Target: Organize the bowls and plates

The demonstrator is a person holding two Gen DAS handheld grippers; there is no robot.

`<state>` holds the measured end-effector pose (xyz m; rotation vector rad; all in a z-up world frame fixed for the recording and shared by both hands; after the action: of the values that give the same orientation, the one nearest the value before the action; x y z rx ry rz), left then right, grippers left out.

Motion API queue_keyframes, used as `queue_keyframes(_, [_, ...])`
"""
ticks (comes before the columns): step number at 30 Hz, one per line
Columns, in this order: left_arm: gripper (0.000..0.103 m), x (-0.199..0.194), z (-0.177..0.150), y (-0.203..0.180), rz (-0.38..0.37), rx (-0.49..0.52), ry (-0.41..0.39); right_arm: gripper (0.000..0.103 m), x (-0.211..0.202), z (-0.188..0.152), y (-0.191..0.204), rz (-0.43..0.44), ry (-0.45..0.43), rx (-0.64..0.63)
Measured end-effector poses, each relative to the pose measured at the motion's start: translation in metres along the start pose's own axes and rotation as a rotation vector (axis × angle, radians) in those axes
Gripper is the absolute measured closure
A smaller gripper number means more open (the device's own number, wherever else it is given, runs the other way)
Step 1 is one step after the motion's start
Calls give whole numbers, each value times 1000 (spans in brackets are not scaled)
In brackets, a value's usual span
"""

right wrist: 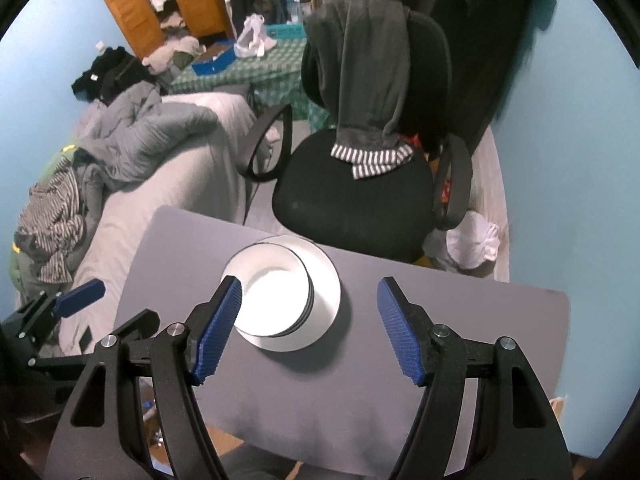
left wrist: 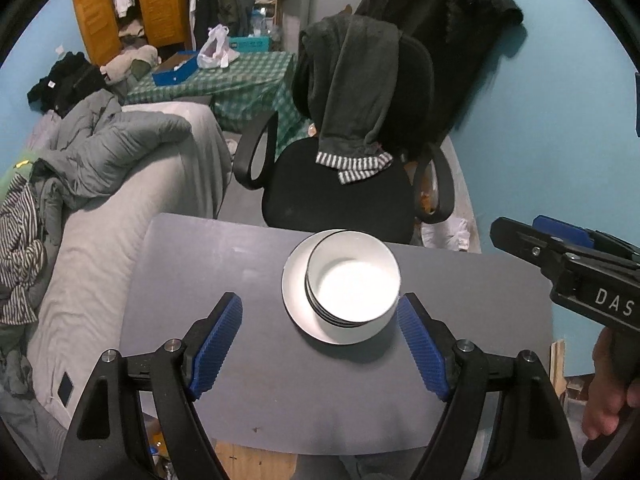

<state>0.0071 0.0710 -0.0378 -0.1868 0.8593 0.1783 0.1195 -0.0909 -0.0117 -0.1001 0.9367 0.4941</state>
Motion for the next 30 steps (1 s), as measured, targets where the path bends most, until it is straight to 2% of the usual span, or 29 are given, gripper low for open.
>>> queue_keyframes(5, [22,-19,-1,-6,-14,3,-28,33,-22,-3,1,10,-33,-5])
queue_keyframes(11, [21,-39,1,-7,5,3,-83,33,-50,-4,-1,-31,-100,-7])
queue_keyframes(17, [21,-45,1,-5,-7,-16,-94,33,-72,-4,6,-59,-149,-50])
queue_keyframes(30, [21,-63,-4,-6,-27,-20,-108,33,-82,-16,6,-71,-163,-48])
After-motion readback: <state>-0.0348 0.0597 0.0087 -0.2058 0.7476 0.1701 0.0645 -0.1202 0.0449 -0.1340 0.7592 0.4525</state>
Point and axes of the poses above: each gripper's, at about its wrist camera, not at the fingertips, and x roughly the way its jaws point, y to its left, z to its top, the point moved 1 cm from there along x, roughly the way its jaws point, and after that the axes turned 13 degrees about -y, right-handed, at the moved point
